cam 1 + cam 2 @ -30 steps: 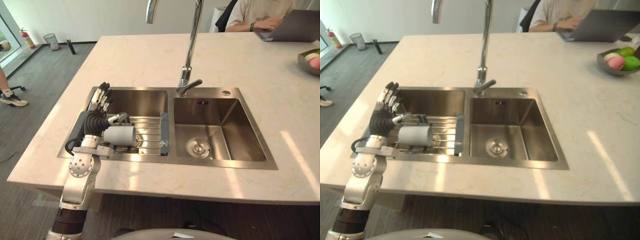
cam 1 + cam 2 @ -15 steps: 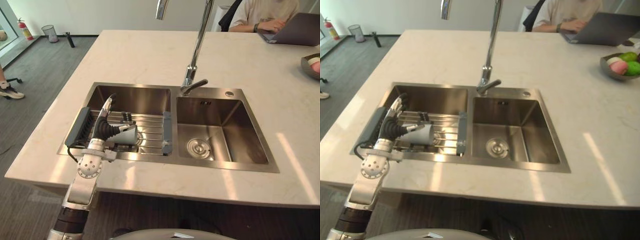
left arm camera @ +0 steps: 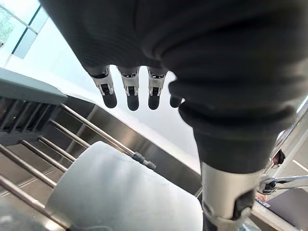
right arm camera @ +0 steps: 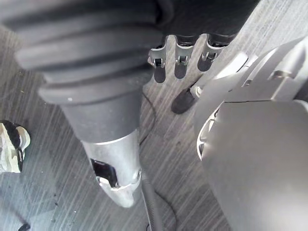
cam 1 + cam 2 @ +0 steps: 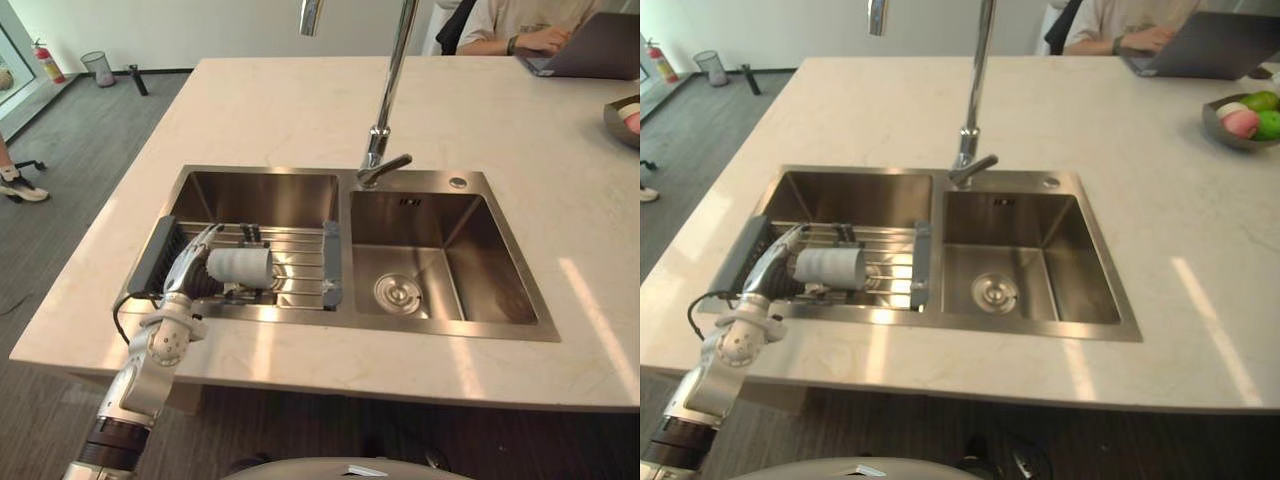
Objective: Walk over to the sink, pick up the cup, carry it to the dishwasher, place the cup inside the dishwasher, then close the dishwasher door
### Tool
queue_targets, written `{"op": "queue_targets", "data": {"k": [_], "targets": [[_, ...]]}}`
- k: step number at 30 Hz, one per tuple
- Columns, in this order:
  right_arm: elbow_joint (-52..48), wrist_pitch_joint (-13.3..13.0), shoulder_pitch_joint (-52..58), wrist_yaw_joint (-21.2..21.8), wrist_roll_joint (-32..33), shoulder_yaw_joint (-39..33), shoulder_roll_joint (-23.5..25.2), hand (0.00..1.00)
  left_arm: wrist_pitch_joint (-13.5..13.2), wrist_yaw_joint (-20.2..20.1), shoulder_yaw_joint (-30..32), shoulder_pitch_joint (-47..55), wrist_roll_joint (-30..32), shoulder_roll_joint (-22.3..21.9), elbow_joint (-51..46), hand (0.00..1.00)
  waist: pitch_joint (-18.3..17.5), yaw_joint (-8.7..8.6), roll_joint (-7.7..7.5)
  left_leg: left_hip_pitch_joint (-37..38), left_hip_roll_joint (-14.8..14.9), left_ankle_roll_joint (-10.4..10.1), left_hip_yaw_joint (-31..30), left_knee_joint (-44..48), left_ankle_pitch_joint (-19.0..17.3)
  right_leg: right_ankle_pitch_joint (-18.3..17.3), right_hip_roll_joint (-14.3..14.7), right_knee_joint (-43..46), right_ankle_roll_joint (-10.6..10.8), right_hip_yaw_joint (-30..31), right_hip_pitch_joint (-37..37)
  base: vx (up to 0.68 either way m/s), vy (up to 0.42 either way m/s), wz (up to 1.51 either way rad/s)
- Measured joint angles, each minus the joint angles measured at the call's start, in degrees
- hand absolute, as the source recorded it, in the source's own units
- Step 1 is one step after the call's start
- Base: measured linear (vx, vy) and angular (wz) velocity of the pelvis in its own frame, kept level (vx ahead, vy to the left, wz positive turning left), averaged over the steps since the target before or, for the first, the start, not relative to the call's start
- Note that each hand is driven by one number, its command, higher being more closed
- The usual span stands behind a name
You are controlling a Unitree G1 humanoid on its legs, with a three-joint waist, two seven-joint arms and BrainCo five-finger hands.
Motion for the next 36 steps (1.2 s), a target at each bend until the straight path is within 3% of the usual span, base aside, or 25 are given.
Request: {"op": "queue_targets", "data": {"k": [7, 26, 30, 36], "targets": [[0.0, 0.0, 0.0, 0.0, 0.0, 0.6, -0.1, 0.00, 1.0, 3.7, -1.4, 0.3, 7.3, 1.0, 3.7, 0.00, 0.1, -1.11, 0.17, 0.1, 0.0, 0.0, 0.5, -0.1, -0.1, 0.0, 0.0, 0.0, 0.0, 0.1, -0.3, 0.00, 0.000, -0.02], [0.0, 1.8, 0.2, 0.3, 1.7, 5.0, -2.5, 0.00, 3.7, 5.1, -7.5, -4.7, 17.0, 3.4, 13.1, 0.00, 0.0, -2.41, 0.95, 1.3, 0.0, 0.1, 3.0, 0.1, -0.9, 0.1, 0.2, 0.0, 0.1, 2.4, -0.6, -0.02, -0.003, -0.06], [0.1, 2.7, 0.3, 0.5, 1.9, 5.0, -3.1, 0.00, 3.7, 4.9, -8.1, -6.4, 18.9, 3.8, 15.6, 0.00, 0.1, -2.82, 0.94, 1.3, 0.3, 0.1, 3.4, 0.9, -1.5, 0.1, 0.2, 0.0, 0.1, 3.0, -0.7, -0.02, -0.005, -0.07], [0.0, 3.8, 0.4, 0.5, 1.8, 9.3, -4.1, 0.00, 3.5, 0.7, -10.4, -7.9, 20.7, 5.0, 17.7, 0.00, 0.0, -3.26, 0.97, 1.5, 0.3, 0.0, 3.8, 1.2, -1.8, 0.2, 0.3, 0.0, 0.2, 3.3, -0.6, -0.01, -0.002, -0.03]]}}
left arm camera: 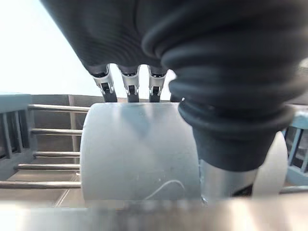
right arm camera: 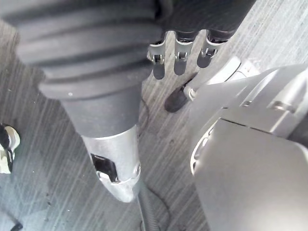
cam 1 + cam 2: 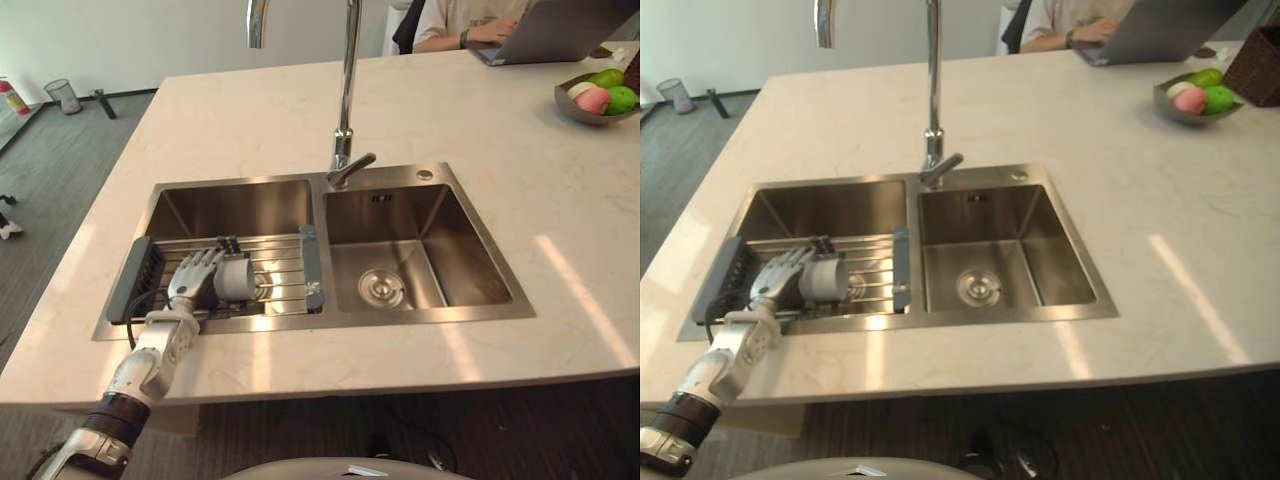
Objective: Walk over to the sink, pick up the cup, carry it to the dishwasher, place the cup inside the dishwasher, then close the dishwasher door
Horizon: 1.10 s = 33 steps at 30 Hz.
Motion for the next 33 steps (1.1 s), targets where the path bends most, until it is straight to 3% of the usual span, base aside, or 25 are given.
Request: {"op": "queue_targets", "data": {"k": [1, 6, 14, 15, 19, 33], "targets": [[-0.1, 0.0, 0.3, -0.6, 0.0, 2.6, 0.1, 0.00, 0.0, -2.8, -0.3, -0.9, 0.3, 0.0, 0.8, 0.00, 0.0, -0.03, 0.00, -0.1, 0.0, -0.1, 0.0, 0.1, -0.1, 0.0, 0.0, 0.0, 0.0, 0.0, 0.0, -0.04, -0.010, -0.01], [-0.9, 0.2, 1.5, -4.2, 0.8, 8.3, 1.0, 0.00, -0.3, -8.2, -0.6, -2.4, -0.2, 0.1, 2.6, 0.00, 0.0, -0.17, -0.02, -0.3, 0.0, -0.3, 0.1, 0.1, -0.3, 0.0, 0.0, 0.0, 0.0, 0.1, -0.2, -0.01, -0.002, 0.00], [-2.3, -0.3, 1.7, -8.2, 2.7, 13.1, 0.9, 0.00, -3.0, -12.9, -0.5, -5.0, -4.5, 1.4, 3.8, 0.00, 0.0, -1.06, -0.04, -1.1, 0.0, -0.5, 0.1, 0.1, -0.2, 0.1, 0.0, 0.0, 0.0, 0.2, -1.2, 0.00, 0.000, 0.00], [-2.3, -0.3, 1.7, -9.0, 2.8, 13.4, 0.9, 0.00, -3.8, -14.3, -0.5, -5.4, -5.2, 1.9, 3.8, 1.00, 0.0, -1.26, -0.01, -1.1, 0.0, -0.5, 0.1, 0.2, -0.2, 0.1, 0.0, 0.0, 0.0, 0.2, -1.1, 0.00, 0.000, 0.00], [-2.3, -0.3, 1.7, -9.8, 2.9, 13.7, 0.9, 0.00, -6.9, -17.6, -0.6, -6.2, -7.3, 3.5, 4.0, 1.00, 0.0, -1.25, -0.02, -1.1, -0.3, -0.1, 0.1, 0.3, -0.1, 0.2, -0.1, 0.0, 0.1, 0.2, -1.1, 0.00, 0.000, 0.00], [-2.3, -0.4, 1.5, -10.0, 4.5, 16.5, 0.2, 0.00, -9.9, -19.8, -4.1, -9.1, -11.2, 4.9, 4.9, 1.00, 0.0, -2.40, -0.01, -1.4, -0.4, -0.1, 0.2, 0.3, -0.1, 0.2, -0.2, 0.0, 0.2, 0.3, -1.4, 0.00, 0.000, 0.00]]}}
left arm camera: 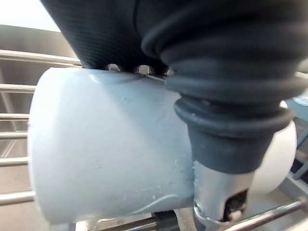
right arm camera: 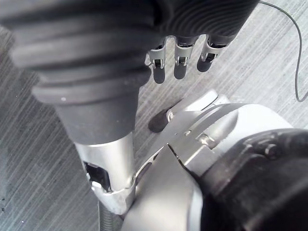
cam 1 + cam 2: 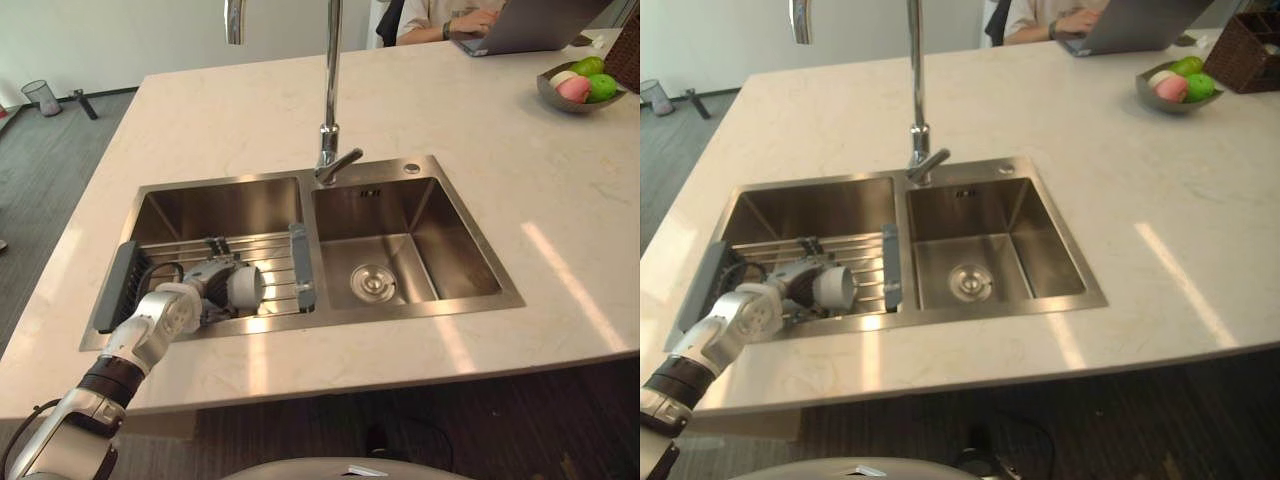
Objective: Walk over to the sink, pick up the cup, carry it to the dishwasher, place the cup inside the dishwasher, then close the dishwasher door
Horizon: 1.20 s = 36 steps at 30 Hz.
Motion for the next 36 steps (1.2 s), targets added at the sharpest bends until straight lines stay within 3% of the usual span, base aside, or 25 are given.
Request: {"op": "queue_targets", "data": {"k": [6, 11, 14, 17, 19, 29, 33, 36], "targets": [[0.0, -0.2, 0.0, 0.0, 0.6, 1.2, -0.3, 0.00, 0.2, 1.4, -0.1, 0.5, -2.3, 0.0, -0.1, 1.00, 0.1, -0.27, 0.12, 0.0, 0.0, 0.0, 0.0, -0.1, 0.0, 0.0, 0.0, 0.0, 0.0, 0.0, 0.0, 0.00, 0.000, 0.00], [-0.4, -0.2, 0.0, 0.1, 1.8, 1.6, -0.3, 0.00, 2.6, 7.7, 0.6, 3.6, -6.9, 0.2, -3.9, 1.00, 0.0, -0.09, 0.39, 0.0, 0.2, 0.0, 0.0, -0.3, 0.0, -0.1, 0.0, 0.0, 0.1, -0.1, 0.1, 0.00, 0.000, 0.00], [-1.0, 0.1, 0.0, 0.1, 1.9, 1.6, -0.2, 0.00, 3.9, 11.1, 5.0, 7.0, -9.9, 0.2, -8.5, 1.00, 0.4, 0.50, -0.11, -0.2, 0.3, 0.0, -0.1, -0.4, 0.1, -0.1, 0.1, 0.0, 0.1, -0.4, -0.1, 0.00, 0.000, 0.00], [-1.1, 0.3, 0.7, 0.3, 1.9, 1.2, -0.1, 0.00, 4.4, 14.3, 11.6, 10.6, -11.2, 0.2, -16.2, 1.00, 0.5, 1.68, -0.36, -0.4, 0.3, 0.1, -0.9, -0.5, 0.1, -0.1, 0.1, 0.0, 0.0, -2.6, 0.3, 0.02, 0.000, 0.14], [-1.1, 0.3, 0.6, 0.4, 1.8, 0.4, 0.0, 0.00, 4.4, 16.9, 17.7, 12.0, -11.7, 0.2, -23.2, 1.00, 0.5, 3.46, -0.36, -0.4, 0.1, 0.1, -1.5, -0.5, 0.2, 0.0, 0.0, 0.0, 0.0, -4.7, 0.6, 0.02, 0.008, 0.16], [0.4, 0.3, -0.1, 3.0, -3.0, -3.4, -0.1, 0.00, 2.7, 27.1, 31.9, 19.0, -14.1, -1.2, -38.5, 1.00, 0.2, 9.23, -0.25, -3.2, -1.5, 1.1, -6.0, 0.6, 1.5, 0.1, -2.0, 0.0, 0.0, -8.7, 1.3, -0.04, 0.005, 0.25], [1.7, 0.3, -0.7, 5.2, -6.3, -3.0, -0.9, 0.00, -0.1, 31.8, 40.3, 21.2, -26.5, -4.7, -40.7, 1.00, -0.5, 11.54, -0.11, -5.5, -1.7, 0.9, -8.8, 1.6, 2.7, 0.3, -2.2, 0.0, -0.3, -11.3, 1.4, -0.13, -0.038, 0.35], [2.4, 0.1, -1.0, 6.7, -10.3, -2.8, -1.6, 0.00, -2.6, 31.5, 45.4, 24.2, -35.7, -8.9, -41.7, 1.00, -0.8, 13.62, 0.98, -8.3, -1.5, 0.7, -11.5, 3.8, 2.9, 0.3, -2.0, 0.0, -0.9, -14.4, 2.1, -0.17, -0.056, 0.50]]}}
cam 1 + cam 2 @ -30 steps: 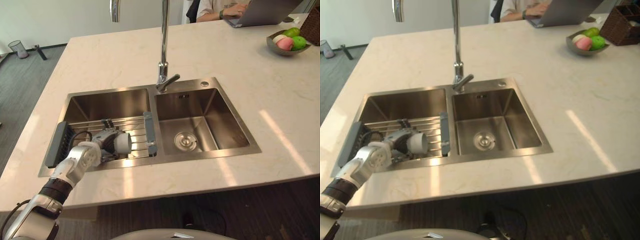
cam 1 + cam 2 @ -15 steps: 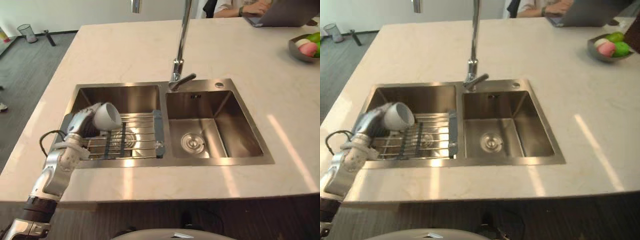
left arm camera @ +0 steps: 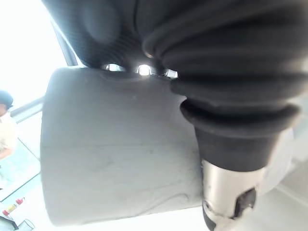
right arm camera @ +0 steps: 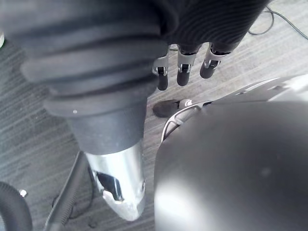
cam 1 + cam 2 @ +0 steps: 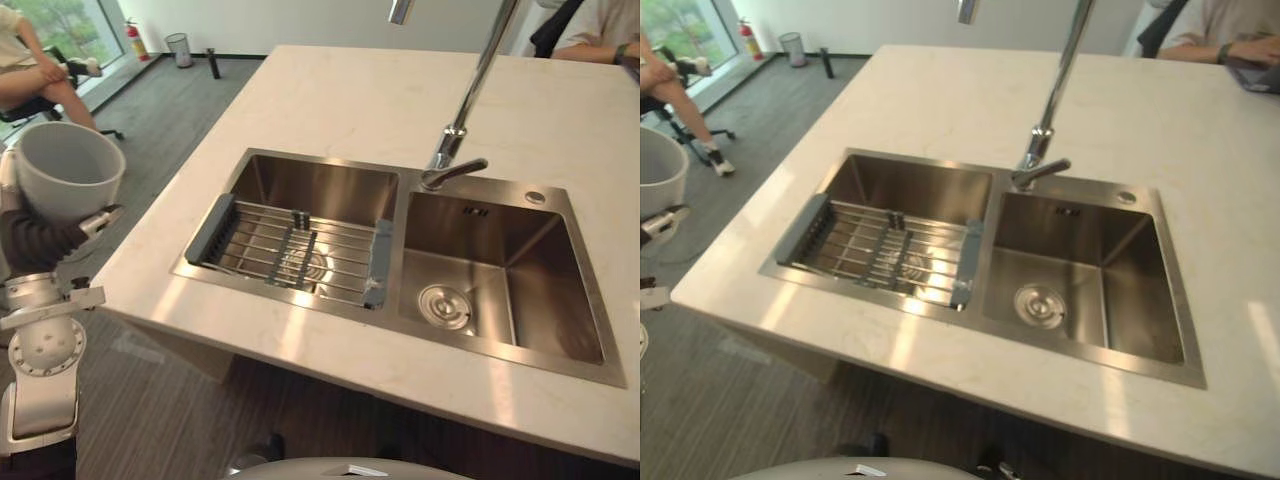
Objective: Walk over to the sink, pick up the cup, carry it to the dishwasher, place the cup inside the dishwasher, then close the dishwasher door
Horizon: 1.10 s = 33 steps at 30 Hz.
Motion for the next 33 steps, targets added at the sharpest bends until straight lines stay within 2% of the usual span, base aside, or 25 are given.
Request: {"op": "queue_targets", "data": {"k": [3, 5, 6, 7, 8, 9, 10, 11, 12, 13, 14, 15, 16, 17, 18, 20, 21, 22, 23, 24, 26, 27, 28, 31, 33], "targets": [[0.0, 0.0, 0.0, 0.9, -1.7, 1.9, -1.3, 0.00, -1.8, -0.7, 2.6, 4.0, -1.3, -2.3, 0.0, 1.00, 0.2, 0.82, 1.69, -1.5, 0.1, -0.9, -4.1, 0.2, 1.0, -0.5, 0.6, 0.4, -0.8, -5.1, 1.9, -0.15, -0.069, 0.86], [0.0, 0.2, 0.2, 0.9, -1.6, 2.2, -1.9, 0.00, -3.5, -1.7, 4.6, 5.1, -1.4, -2.9, 0.5, 1.00, 0.4, 1.10, 2.62, -1.6, 1.7, -0.6, -2.1, -1.4, 2.3, -1.2, 1.0, 0.4, -0.7, -9.1, 3.6, -0.14, -0.082, 1.10], [0.0, 0.2, 0.3, 0.8, -1.6, 2.2, -2.1, 0.00, -4.8, -2.0, 6.1, 5.9, -2.1, -2.9, 1.1, 1.00, 0.2, 1.48, 3.07, -1.5, 3.0, 2.4, 1.3, -2.5, 2.2, -1.5, 1.0, 0.5, -1.0, -11.3, 4.6, -0.11, -0.071, 0.91], [0.0, 0.2, 0.3, 0.7, -1.6, 2.2, -2.2, 0.00, -5.8, -2.3, 7.3, 6.4, -2.7, -2.9, 1.9, 1.00, 0.1, 1.84, 3.23, -1.5, 3.4, 6.5, 4.5, -3.2, 0.7, -2.0, 0.8, 0.6, -1.6, -11.7, 4.6, -0.08, -0.059, 0.96], [0.1, 0.2, 0.3, 0.7, -1.6, 2.2, -1.8, 0.00, -6.5, -2.6, 8.2, 6.6, -3.6, -2.9, 2.8, 1.00, -0.2, 2.04, 2.22, -1.5, 3.7, 10.8, 7.8, -4.1, -2.7, -2.5, 0.6, 0.5, -2.5, -11.2, 4.4, -0.07, 0.030, 1.09], [0.5, 0.2, 0.1, 0.7, -1.7, 1.9, -0.7, 0.00, -7.5, -2.6, 8.5, 5.9, -4.3, -3.2, 4.1, 1.00, -0.5, 1.99, -0.44, -3.1, 4.0, 10.5, 12.7, -0.6, -2.8, -3.1, -1.9, 1.5, -2.9, -13.1, 3.2, -0.08, 0.071, 1.14], [0.3, -0.1, -0.4, 0.6, -1.7, 1.7, -1.0, 0.00, -8.4, -2.7, 7.9, 6.2, -4.7, -3.7, 4.5, 1.00, -0.9, 2.67, 0.50, -6.1, 5.7, 13.2, 17.5, 9.1, -0.1, -5.4, -3.8, 6.5, -3.7, -15.2, 0.9, -0.07, 0.077, 1.02], [-0.4, -0.3, -0.5, 0.2, -1.9, 1.5, -2.2, 0.00, -9.0, -2.6, 7.6, 6.6, -4.7, -3.8, 4.4, 1.00, -1.3, 3.14, 1.91, -7.1, 7.4, 16.0, 20.0, 12.8, 5.6, -7.4, -3.2, 10.2, -3.8, -15.9, 0.1, -0.07, -0.015, 1.21], [-0.6, -0.5, -0.8, 0.3, -1.7, 1.1, -3.8, 0.00, -10.5, -2.6, 5.9, 5.9, -4.7, -4.2, 4.6, 1.00, -1.3, 2.15, 4.22, -9.2, 7.4, 14.6, 20.3, 11.2, 9.6, -10.5, -2.7, 14.8, -4.3, -14.4, -2.8, -0.09, -0.040, 1.48], [-0.3, -0.5, -0.8, 0.4, -1.6, 1.0, -4.1, 0.00, -10.9, -2.7, 5.2, 4.3, -4.7, -5.1, 4.5, 1.00, -1.5, 1.00, 3.34, -9.8, 5.3, 13.2, 19.2, 5.9, 14.6, -11.1, -2.9, 14.9, -5.6, -14.1, -4.1, -0.18, -0.041, 2.56], [0.8, -0.9, -1.0, 0.4, -1.2, -1.4, -3.4, 0.00, -11.8, -2.7, 4.5, 1.4, -4.7, -7.2, 4.2, 1.00, -0.8, -1.51, 1.26, -10.0, 3.9, 17.6, 22.3, 5.8, 13.6, -9.8, -6.2, 14.4, -5.2, -17.7, -4.7, -0.18, -0.021, 2.16], [0.9, -1.2, -1.2, 0.2, -0.8, -2.3, -3.1, 0.00, -12.6, -2.4, 3.9, 0.7, -5.1, -7.9, 4.1, 1.00, -0.5, -0.78, 0.81, -8.8, 6.7, 18.2, 29.6, 15.5, 7.2, -9.8, -7.7, 16.1, -5.3, -19.3, -5.2, -0.17, -0.059, 2.09], [-0.3, -1.1, -0.8, 0.2, -0.3, -2.2, -2.9, 0.00, -12.9, -2.4, 2.1, 0.7, -5.9, -7.9, 4.0, 1.00, 0.0, -1.15, -0.24, -3.7, 10.4, 15.9, 36.5, 22.2, 5.5, -9.9, -9.7, 17.3, -5.4, -21.4, -4.5, -0.15, -0.049, 1.27], [-0.7, -1.1, -0.6, -0.1, -0.3, -2.1, -3.3, 0.00, -12.7, -2.5, 0.1, 0.6, -5.8, -7.9, 3.6, 1.00, -0.3, -1.85, 0.31, 0.2, 12.4, 13.4, 38.8, 23.9, 6.6, -10.3, -10.5, 17.8, -5.7, -23.5, -3.5, -0.21, -0.004, 1.44], [-1.2, -1.0, -0.4, -0.6, -0.4, -2.1, -3.5, 0.00, -12.1, -2.8, -2.6, 0.0, -5.8, -7.7, 2.7, 1.00, -0.4, -2.87, 0.89, 1.3, 12.5, 10.8, 39.6, 22.9, 7.1, -10.6, -11.3, 18.6, -5.2, -25.7, -3.1, -0.23, 0.055, 1.36], [-2.2, -0.7, -0.3, -1.0, -0.7, -2.0, -2.6, 0.00, -10.6, -3.3, -6.2, -0.5, -5.7, -7.1, 0.2, 1.00, -0.8, -3.76, 0.49, 2.6, 8.7, 9.5, 40.1, 15.0, 7.3, -8.5, -11.9, 14.1, -4.6, -27.1, -2.4, -0.27, 0.112, 1.08], [-2.2, -0.6, -0.3, -1.9, -1.9, -1.9, -1.7, 0.00, -9.2, -3.8, -8.1, -0.9, -5.7, -6.9, -1.3, 1.00, -0.9, -4.41, 0.75, 3.1, 9.2, 7.3, 41.6, 18.3, 2.5, -5.9, -11.8, 12.3, -5.2, -30.3, -1.0, -0.27, 0.175, 0.88], [-2.4, -0.2, 0.8, -1.9, -2.1, -1.5, -2.1, 0.00, -8.1, -4.2, -11.1, -1.0, -5.7, -7.0, -1.6, 1.00, -1.0, -5.03, 1.91, 6.1, 10.2, 7.2, 45.7, 16.0, 1.8, -4.9, -11.3, 12.2, -5.7, -32.2, 0.2, -0.20, 0.168, 0.91], [-2.5, 0.0, 1.2, -2.0, -1.8, -1.6, -2.2, 0.00, -7.6, -4.6, -12.7, -1.5, -5.7, -7.0, -1.4, 1.00, -1.0, -5.81, 2.46, 6.4, 9.7, 6.0, 46.4, 13.4, 1.1, -4.7, -11.1, 12.2, -5.4, -33.6, 0.7, -0.24, 0.237, 1.02], [-2.9, 0.0, 1.6, -2.1, -1.5, -1.3, -1.9, 0.00, -6.9, -5.7, -15.4, -2.5, -5.7, -6.9, -0.7, 1.00, -1.1, -6.62, 2.14, 6.2, 7.8, 5.9, 46.7, 8.9, 0.8, -4.0, -11.2, 11.8, -4.7, -35.1, 0.5, -0.31, 0.248, 1.15], [-2.8, 0.0, 1.6, -2.7, -1.3, -0.9, -0.8, 0.00, -4.2, -6.4, -18.9, -3.7, -5.8, -7.1, -0.6, 1.00, -0.7, -6.97, 1.57, 6.9, 4.7, 5.7, 44.2, -0.4, 1.0, -2.8, -10.8, 11.3, -4.0, -36.2, -0.2, -0.34, 0.221, 0.96], [-2.8, 0.2, 1.4, -3.3, -1.3, -0.9, -0.4, 0.00, -2.7, -6.8, -19.6, -3.6, -5.8, -7.3, -0.3, 1.00, -0.4, -7.25, 1.26, 8.2, 2.9, 3.7, 44.3, -5.9, 2.2, -1.7, -11.1, 11.2, -3.9, -37.6, 0.0, -0.31, 0.194, 0.68], [-3.2, 0.2, 1.6, -3.3, -1.3, -0.4, -0.1, 0.00, -1.2, -6.8, -19.6, -3.2, -5.9, -7.2, -0.2, 1.00, 0.3, -7.09, 0.29, 8.5, 1.6, 4.1, 44.5, -8.6, 3.8, -0.3, -11.2, 10.3, -2.3, -37.7, 0.4, -0.30, 0.179, 0.63], [-4.4, 0.5, 1.9, -3.3, -1.4, 0.1, 1.7, 0.00, 0.4, -6.9, -19.7, -2.9, -7.5, -7.1, -0.3, 1.00, 1.4, -6.92, -1.49, 7.2, -0.4, 5.4, 40.9, -10.1, 5.4, 1.0, -11.0, 9.1, -1.6, -35.1, 0.5, -0.23, 0.103, 0.67], [-4.2, 0.5, 2.0, -3.4, -1.0, 0.0, 2.3, 0.00, 0.8, -7.5, -20.0, -1.7, -9.3, -7.4, -0.3, 1.00, 1.4, -6.97, -2.05, 6.4, -1.0, 5.3, 38.2, -10.2, 5.4, 0.8, -10.4, 10.0, -1.8, -30.9, 0.7, -0.10, 0.045, 0.85]]}}
